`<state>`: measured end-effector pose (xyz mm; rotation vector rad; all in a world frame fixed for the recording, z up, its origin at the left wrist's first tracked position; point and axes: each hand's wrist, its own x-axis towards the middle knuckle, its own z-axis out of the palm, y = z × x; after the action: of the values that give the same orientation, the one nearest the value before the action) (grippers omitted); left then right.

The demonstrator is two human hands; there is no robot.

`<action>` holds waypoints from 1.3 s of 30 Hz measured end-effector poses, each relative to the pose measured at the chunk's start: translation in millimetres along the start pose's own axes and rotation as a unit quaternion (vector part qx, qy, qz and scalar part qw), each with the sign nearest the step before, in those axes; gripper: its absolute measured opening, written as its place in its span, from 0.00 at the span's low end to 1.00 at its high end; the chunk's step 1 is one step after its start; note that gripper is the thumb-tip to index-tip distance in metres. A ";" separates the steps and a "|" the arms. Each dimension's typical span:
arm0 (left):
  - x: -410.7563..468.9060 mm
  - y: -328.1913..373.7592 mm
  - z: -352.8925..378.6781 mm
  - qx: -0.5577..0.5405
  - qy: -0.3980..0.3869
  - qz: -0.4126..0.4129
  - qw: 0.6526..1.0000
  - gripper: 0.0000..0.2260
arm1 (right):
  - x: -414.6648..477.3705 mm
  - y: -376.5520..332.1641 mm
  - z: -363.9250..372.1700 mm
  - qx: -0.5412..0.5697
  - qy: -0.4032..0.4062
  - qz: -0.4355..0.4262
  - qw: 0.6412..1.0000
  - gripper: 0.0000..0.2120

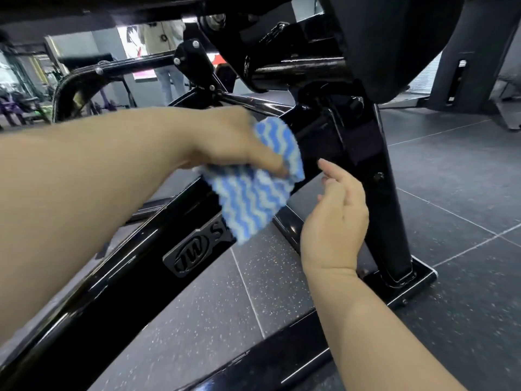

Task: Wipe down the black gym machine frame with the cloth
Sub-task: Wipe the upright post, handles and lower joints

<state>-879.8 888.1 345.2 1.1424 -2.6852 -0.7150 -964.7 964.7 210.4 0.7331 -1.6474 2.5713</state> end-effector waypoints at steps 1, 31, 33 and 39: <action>8.8 14.3 4.4 -0.037 0.033 0.026 0.998 0.16 | 2.8 -2.6 2.5 0.000 0.007 -0.017 1.000 0.17; -16.8 -40.3 30.9 0.083 0.147 0.054 0.984 0.26 | 6.7 -31.9 11.0 -0.146 -0.122 -0.169 0.967 0.25; 1.3 -11.6 26.8 0.114 0.145 0.093 0.978 0.17 | 26.9 -42.1 15.2 -0.192 -0.142 -0.246 0.939 0.25; 11.6 -10.7 21.3 0.099 0.157 0.094 0.978 0.22 | 46.3 -42.7 4.5 -0.324 -0.277 -0.314 0.848 0.28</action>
<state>-887.5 881.3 320.8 0.9302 -2.5843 -0.2174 -993.7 968.7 266.2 1.6577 -1.7922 1.2933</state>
